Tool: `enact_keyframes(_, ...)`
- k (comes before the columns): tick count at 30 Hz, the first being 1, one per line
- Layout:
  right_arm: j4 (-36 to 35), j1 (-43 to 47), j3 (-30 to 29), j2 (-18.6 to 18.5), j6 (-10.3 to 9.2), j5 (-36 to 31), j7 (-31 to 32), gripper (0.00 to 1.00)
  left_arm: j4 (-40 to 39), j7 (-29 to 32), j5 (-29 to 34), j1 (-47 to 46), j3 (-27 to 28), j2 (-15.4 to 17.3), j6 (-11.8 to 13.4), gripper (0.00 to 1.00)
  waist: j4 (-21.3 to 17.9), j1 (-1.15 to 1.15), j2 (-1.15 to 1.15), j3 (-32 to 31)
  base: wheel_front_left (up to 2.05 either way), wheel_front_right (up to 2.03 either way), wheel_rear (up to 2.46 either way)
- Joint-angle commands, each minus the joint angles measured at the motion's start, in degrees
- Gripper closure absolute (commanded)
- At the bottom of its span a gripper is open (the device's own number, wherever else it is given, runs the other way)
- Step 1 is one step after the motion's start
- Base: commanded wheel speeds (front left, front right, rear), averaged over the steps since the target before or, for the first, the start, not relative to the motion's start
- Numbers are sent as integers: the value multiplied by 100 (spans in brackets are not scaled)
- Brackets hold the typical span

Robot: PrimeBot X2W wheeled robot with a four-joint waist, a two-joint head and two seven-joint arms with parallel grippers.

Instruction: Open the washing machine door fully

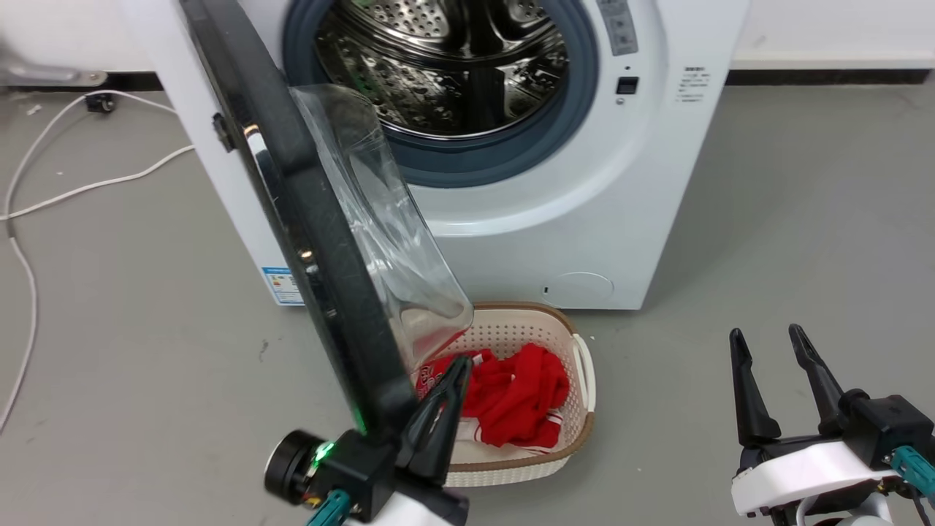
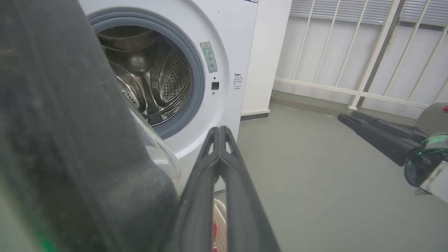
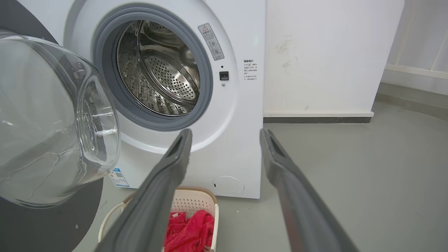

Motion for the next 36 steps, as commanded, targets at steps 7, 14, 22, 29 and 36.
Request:
enact_keyframes(7,-120,102,-50,14,-4,-61,99,0,-322,21,-12,565,197,224,281,100,440,0,0,-56,0,0,0)
enact_keyframes(14,-259,137,-71,14,-4,-85,208,0,-552,-30,-17,969,538,413,596,100,1050,0,0,-51,0,0,0)
enact_keyframes(22,-390,85,-95,12,-4,-132,313,0,-544,-233,-241,1084,1235,651,892,100,1468,0,0,11,0,0,0)
enact_keyframes(29,-435,-17,-67,12,-4,-141,390,0,-276,-433,-474,776,1693,764,947,100,1503,0,0,102,0,0,0)
enact_keyframes(36,-455,-61,-80,12,-4,-175,408,0,198,-654,-758,400,2250,936,979,100,1378,0,0,207,0,0,0)
